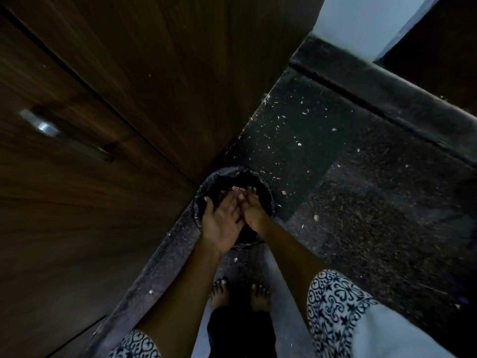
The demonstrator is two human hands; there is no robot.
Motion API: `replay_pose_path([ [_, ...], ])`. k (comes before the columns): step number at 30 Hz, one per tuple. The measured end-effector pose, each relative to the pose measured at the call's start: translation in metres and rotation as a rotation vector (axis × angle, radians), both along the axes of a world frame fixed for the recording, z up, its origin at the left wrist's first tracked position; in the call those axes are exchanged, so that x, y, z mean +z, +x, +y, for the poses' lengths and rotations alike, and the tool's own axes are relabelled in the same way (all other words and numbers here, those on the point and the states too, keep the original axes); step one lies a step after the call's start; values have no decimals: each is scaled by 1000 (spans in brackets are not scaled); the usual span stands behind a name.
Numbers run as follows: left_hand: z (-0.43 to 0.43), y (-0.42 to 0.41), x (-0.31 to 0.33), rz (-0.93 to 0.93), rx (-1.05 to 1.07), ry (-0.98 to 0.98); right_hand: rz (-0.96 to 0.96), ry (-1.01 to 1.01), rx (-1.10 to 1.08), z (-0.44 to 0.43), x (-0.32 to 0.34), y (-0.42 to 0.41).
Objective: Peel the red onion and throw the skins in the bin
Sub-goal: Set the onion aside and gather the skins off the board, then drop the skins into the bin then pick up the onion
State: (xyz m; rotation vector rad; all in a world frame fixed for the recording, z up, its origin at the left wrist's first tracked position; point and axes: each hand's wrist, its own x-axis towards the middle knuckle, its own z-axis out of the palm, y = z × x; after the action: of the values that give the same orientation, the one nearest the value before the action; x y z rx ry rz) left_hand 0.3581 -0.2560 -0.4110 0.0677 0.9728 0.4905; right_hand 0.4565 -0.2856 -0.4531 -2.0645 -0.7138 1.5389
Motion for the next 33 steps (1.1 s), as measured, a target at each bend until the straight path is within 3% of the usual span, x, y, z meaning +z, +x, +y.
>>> replay_pose_path([
  [3,1,10,0,196,44,196,364,-65,-420,4,23,4],
  [5,-7,21,2,423,-233,399,622,-66,-575,7,36,-6],
  [7,-18,16,-5,578,-475,525,730,-41,-719,13,40,-15],
  [11,-6,5,-25,677,-601,347,756,77,-820,8,44,-20],
  [15,18,3,-25,779,-581,271,377,115,-940,-13,32,-28],
  [17,21,-1,-7,798,-580,308,191,79,-854,-17,36,-28],
  [19,21,-2,5,818,-583,344,-120,11,-639,-18,40,-25],
  [21,17,-1,10,863,-605,358,-270,-35,-495,-16,48,-23],
  [23,12,-4,16,960,-676,380,-317,-109,-303,-17,49,-20],
  [25,9,-10,27,1127,-898,491,-277,-125,45,-20,46,-17],
  [28,0,-16,52,1041,-1118,596,-204,-90,364,-27,49,-21],
  [30,-5,-16,68,940,-1155,603,-203,-59,353,-30,64,-23],
  [33,-12,-24,110,925,-1025,662,-203,40,217,-36,121,-25],
])
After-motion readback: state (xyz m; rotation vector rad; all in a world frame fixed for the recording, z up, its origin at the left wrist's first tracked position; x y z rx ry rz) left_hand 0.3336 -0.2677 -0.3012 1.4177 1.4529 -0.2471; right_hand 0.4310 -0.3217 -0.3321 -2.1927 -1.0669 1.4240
